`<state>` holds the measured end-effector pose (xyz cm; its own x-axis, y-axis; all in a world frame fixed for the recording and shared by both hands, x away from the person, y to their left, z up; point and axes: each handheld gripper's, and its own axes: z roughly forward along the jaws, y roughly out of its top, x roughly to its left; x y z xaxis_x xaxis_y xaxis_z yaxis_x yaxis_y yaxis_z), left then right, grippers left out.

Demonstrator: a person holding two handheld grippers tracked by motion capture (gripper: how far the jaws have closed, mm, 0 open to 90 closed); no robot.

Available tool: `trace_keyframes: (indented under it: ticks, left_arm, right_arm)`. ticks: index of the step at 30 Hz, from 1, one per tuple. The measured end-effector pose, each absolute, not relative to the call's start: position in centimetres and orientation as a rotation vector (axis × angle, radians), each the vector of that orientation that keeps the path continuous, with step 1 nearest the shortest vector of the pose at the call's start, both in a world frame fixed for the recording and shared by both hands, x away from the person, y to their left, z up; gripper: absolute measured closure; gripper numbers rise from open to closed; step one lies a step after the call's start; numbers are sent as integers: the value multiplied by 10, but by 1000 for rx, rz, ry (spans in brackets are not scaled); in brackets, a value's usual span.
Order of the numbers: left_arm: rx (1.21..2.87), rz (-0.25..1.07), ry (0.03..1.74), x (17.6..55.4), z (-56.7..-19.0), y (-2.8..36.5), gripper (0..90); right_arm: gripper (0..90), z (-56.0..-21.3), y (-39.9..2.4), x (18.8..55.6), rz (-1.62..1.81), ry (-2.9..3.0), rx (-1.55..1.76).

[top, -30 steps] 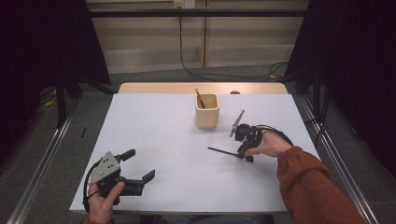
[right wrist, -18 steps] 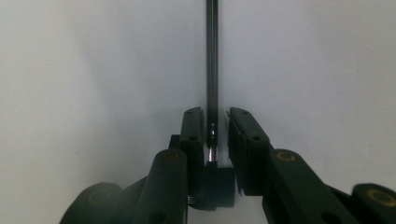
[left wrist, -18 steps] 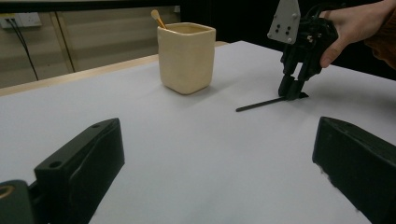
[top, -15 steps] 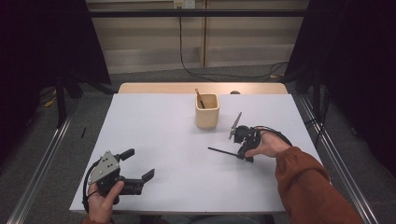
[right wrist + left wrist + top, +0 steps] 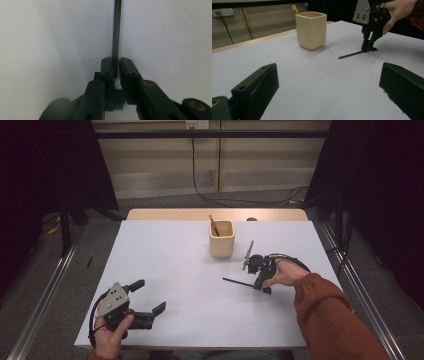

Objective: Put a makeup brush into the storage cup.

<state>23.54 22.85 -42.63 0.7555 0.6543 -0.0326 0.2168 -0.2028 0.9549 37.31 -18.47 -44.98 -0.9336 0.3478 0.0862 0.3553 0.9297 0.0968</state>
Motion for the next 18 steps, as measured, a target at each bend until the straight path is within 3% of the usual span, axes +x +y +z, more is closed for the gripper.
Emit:
trace_keyframes:
  ticks: [18]
  left_arm:
    - [1765,451,686,236,-427,228,24]
  right_arm:
    - [861,-451,-195,376,-277,-2985,-589]
